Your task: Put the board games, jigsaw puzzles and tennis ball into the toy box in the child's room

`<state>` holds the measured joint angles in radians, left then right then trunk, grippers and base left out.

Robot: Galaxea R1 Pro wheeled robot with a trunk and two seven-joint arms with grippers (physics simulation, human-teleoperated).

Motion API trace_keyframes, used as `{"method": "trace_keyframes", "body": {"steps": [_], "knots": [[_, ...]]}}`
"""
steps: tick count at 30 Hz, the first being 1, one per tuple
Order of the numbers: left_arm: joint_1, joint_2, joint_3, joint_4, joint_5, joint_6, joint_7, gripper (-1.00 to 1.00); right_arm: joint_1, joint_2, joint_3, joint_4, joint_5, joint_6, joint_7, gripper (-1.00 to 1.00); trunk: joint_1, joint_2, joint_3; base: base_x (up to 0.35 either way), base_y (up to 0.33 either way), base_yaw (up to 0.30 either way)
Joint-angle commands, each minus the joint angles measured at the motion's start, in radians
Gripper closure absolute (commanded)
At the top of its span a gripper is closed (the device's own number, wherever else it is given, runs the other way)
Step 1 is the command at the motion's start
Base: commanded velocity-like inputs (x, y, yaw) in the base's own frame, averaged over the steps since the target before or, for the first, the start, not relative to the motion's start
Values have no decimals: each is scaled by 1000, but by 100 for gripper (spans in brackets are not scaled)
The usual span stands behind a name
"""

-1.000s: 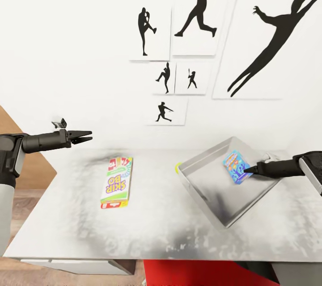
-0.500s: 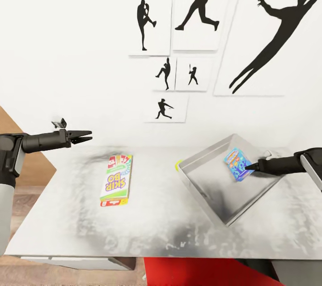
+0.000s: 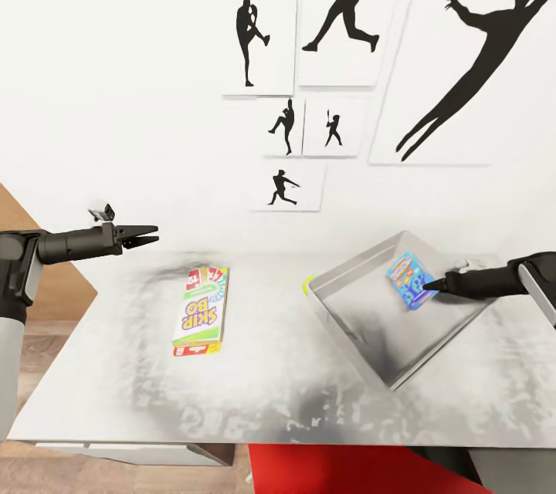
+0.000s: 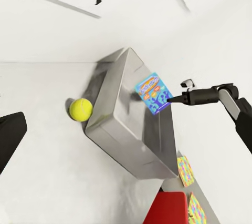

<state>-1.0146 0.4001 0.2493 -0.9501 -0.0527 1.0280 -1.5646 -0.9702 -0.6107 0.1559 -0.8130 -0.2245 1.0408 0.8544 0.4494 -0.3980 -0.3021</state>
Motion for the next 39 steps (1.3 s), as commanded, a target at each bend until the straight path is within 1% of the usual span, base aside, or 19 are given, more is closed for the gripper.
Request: {"method": "trace_keyframes", "body": {"steps": [1,7,16,23,26,31,39], "knots": [[-1,0,1,0,-6,11,-6,-100,-3,-3,4,-1,-8,6,-3,100,1,-2,-2,0,0,0],[-12,0,1,0,-7,10,-6,-100,-5,-2,3,-1,-6,6,-4,100,1,-2,-5,0,0,0],[-15,-1,1,-1,-7,11,-6,-100,-6,2,2,0,-6,6,-8,100,1,-2,-19,0,0,0],[-15,-2,1,0,-7,11,-6,-100,-7,1,2,-1,-4,6,-11,100,1,-2,-31,0,0,0],[-15,-2,1,-1,-7,11,-6,-100,-15,1,2,-1,-3,6,-11,100,1,-2,-35,0,0,0],[-15,-2,1,0,-7,11,-6,-100,-48,1,3,-1,-3,6,-11,100,1,-2,-44,0,0,0],[-15,0,1,-1,-7,10,-6,-100,-54,1,2,-2,-3,6,-12,100,1,-2,-57,0,0,0]]}}
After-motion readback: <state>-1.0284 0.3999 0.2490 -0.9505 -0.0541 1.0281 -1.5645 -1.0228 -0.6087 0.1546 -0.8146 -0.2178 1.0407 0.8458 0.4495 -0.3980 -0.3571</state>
